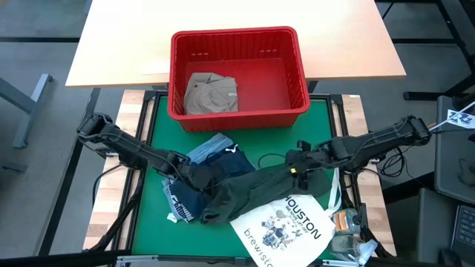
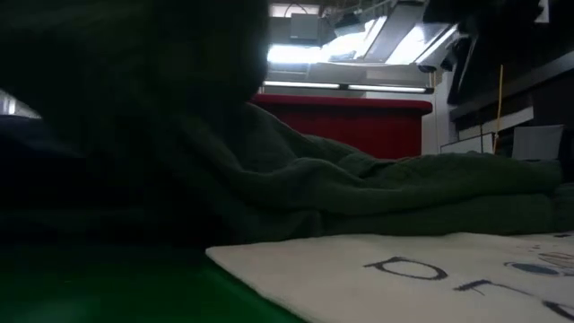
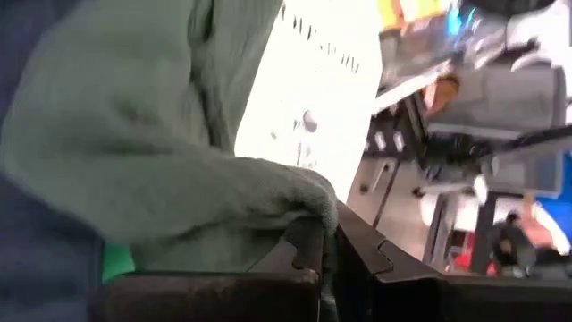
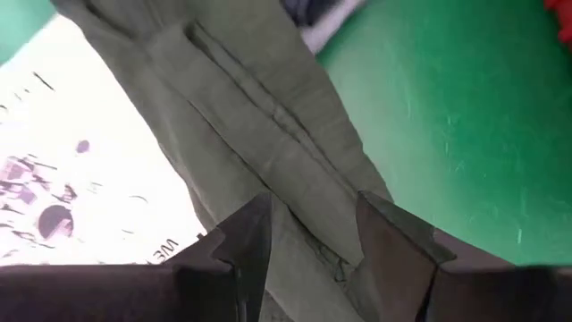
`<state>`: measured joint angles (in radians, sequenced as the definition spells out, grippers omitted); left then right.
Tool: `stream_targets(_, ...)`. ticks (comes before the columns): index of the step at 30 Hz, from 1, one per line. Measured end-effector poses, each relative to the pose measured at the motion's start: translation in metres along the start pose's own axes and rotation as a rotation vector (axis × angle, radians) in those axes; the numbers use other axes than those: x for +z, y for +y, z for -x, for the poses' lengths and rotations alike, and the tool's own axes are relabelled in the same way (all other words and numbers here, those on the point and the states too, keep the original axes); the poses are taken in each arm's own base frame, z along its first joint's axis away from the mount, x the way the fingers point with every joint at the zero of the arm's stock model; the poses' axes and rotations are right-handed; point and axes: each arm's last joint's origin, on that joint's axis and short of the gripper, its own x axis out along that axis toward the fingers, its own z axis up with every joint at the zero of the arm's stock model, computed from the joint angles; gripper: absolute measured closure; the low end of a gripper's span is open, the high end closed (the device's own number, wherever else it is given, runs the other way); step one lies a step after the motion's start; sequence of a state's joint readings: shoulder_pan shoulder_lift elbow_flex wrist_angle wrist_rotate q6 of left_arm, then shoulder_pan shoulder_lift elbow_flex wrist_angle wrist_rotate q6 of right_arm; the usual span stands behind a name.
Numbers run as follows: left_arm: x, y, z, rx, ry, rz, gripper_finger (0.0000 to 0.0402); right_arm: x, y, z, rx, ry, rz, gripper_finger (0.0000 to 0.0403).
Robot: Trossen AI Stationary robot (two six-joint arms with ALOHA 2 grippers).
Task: Fold Laundry from Bin
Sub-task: Fold the dark green polo shirt
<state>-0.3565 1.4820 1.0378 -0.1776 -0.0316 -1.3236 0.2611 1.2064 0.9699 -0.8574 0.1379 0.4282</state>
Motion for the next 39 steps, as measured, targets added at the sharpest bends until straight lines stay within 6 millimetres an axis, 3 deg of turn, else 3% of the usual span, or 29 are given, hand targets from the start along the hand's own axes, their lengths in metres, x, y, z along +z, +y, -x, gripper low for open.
stream_targets(10, 0.042, -0.006, -0.03, -0.227, -0.187, -0.069, 0.0399, -0.007, -0.009, 0.035, 0.048, -0.129, -0.02, 0.0237)
stream_targets(22, 0.091, 0.014, -0.076, -0.36, -0.342, -0.094, 0.0399, -0.011, -0.013, 0.049, 0.072, -0.187, -0.01, 0.0237)
stream_targets(34, 0.135, -0.018, -0.132, -0.453, -0.347, -0.228, 0.0399, -0.013, -0.016, 0.062, 0.104, -0.259, -0.021, 0.0237)
stream_targets(39, 0.15, -0.019, -0.155, -0.46, -0.352, -0.228, 0.0399, -0.015, -0.018, 0.069, 0.118, -0.291, -0.027, 0.0237)
